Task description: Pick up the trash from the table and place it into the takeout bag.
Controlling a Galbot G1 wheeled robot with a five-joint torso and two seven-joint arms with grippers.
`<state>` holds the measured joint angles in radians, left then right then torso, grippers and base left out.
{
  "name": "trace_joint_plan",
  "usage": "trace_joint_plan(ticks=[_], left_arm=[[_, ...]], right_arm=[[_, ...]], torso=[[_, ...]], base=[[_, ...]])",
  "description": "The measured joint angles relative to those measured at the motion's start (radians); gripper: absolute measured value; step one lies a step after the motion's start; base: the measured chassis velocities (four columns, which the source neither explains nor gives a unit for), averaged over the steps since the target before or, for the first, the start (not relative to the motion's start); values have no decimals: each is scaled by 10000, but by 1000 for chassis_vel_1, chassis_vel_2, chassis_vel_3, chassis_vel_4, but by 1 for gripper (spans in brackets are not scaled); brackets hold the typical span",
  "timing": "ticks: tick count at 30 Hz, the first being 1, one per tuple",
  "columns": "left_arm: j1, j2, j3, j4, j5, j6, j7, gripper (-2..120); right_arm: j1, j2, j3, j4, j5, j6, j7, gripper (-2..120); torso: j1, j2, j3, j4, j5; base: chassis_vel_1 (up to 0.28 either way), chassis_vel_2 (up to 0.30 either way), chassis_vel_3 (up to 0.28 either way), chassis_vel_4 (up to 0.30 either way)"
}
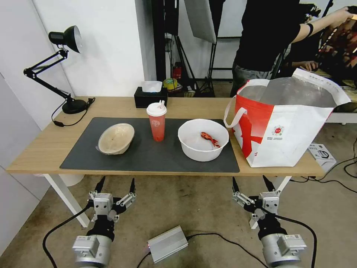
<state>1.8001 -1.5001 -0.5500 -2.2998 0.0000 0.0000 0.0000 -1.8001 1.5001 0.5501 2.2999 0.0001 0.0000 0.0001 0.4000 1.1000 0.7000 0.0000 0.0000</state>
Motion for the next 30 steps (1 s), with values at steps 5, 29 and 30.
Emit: trace_joint_plan(ticks=[5, 29, 30], left_arm=[[0, 0, 0, 0, 0, 0, 0, 100], [-966, -410, -354, -959, -1036, 2006, -1016, 100], [-977, -426, -373, -989, -1070, 2036, -1052, 100]], right_arm=[[0, 0, 0, 0, 0, 0, 0, 100], [728, -528, 379, 606, 529, -1869, 251, 100], [785, -555, 390, 631, 545, -1929, 257, 100]], torso=[[0, 0, 0, 0, 0], [3, 0, 0, -1, 2], [2, 0, 0, 3, -1]], base=[[0, 0, 0, 0], [0, 0, 0, 0], [0, 0, 0, 0]])
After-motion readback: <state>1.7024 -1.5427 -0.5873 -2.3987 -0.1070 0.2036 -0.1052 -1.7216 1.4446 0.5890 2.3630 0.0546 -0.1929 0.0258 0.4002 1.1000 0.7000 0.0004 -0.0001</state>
